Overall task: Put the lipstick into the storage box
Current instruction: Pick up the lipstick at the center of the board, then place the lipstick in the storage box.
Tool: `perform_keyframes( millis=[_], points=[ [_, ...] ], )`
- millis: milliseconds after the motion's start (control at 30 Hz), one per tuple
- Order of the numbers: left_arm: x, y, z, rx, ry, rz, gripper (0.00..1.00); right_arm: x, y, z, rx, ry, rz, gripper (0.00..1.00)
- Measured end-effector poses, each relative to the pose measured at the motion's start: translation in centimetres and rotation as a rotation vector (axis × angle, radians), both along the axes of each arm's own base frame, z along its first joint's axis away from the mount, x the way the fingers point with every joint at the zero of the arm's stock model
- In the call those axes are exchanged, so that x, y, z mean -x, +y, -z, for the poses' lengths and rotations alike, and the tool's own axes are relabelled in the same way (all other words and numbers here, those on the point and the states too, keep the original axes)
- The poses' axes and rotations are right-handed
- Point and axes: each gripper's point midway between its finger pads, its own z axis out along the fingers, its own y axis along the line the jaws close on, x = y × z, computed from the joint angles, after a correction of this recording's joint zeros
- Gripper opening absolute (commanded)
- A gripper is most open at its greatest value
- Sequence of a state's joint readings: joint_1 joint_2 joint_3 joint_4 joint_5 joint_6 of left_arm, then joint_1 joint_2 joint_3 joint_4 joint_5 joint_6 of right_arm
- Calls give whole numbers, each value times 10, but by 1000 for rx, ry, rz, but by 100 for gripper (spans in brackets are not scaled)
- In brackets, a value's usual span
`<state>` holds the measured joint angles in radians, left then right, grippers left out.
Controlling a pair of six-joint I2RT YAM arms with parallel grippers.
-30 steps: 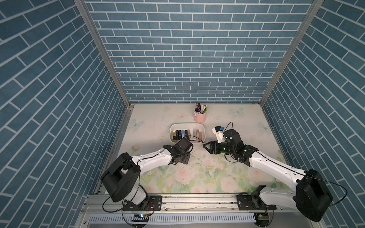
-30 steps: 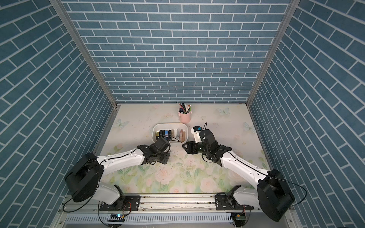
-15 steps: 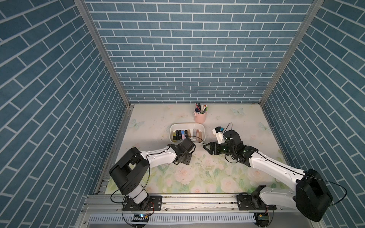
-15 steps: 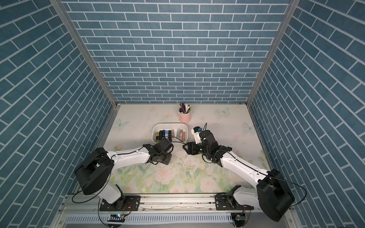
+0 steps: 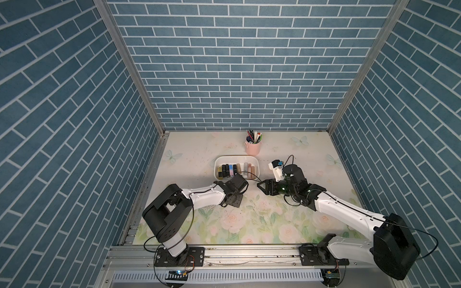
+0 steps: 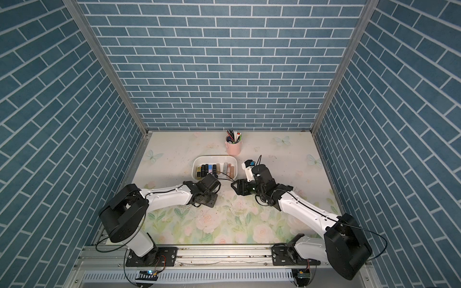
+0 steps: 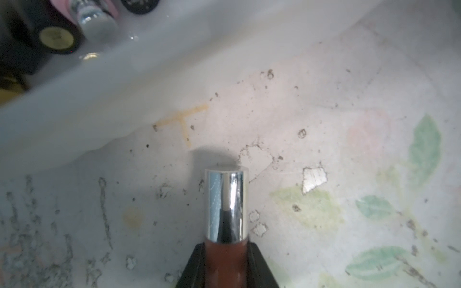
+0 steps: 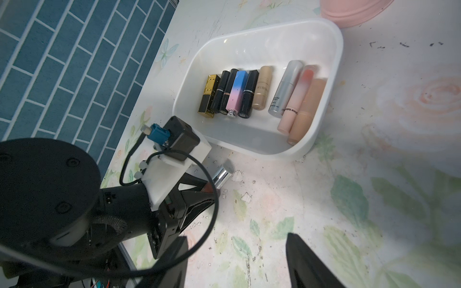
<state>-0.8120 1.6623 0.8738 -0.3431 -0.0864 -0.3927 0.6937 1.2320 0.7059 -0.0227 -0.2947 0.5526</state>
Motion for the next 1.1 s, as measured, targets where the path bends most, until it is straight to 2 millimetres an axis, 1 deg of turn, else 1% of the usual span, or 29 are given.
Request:
perform_keyframes(
  millis=[100, 233, 300, 367, 500, 700, 800, 933, 1100],
  points=[
    [0, 0, 0, 0, 1, 2, 14, 0, 0, 0, 1, -1, 2, 66],
    [3, -4, -3, 24, 14, 13, 14, 0, 0, 0, 1, -1, 2, 66],
    [5, -8, -9, 53, 19, 25, 13, 0, 0, 0, -1, -2, 2, 66],
    [5, -12, -23, 103, 13, 33, 13, -1, 0, -1, -4, -3, 0, 67],
    [-3, -14, -65, 244, -31, 26, 14, -3, 2, -6, -21, -8, -3, 66],
    [-23, -4, -131, 454, -117, -2, 14, -13, 6, -29, -83, -29, 4, 66],
    [-29, -6, -159, 545, -151, 14, 14, -19, 8, -43, -111, -47, 4, 67],
    [-33, -9, -187, 651, -181, 49, 14, -27, 9, -69, -153, -86, 3, 66],
    [-33, -17, -210, 769, -185, 93, 14, -32, 6, -94, -203, -123, -6, 67]
  ],
)
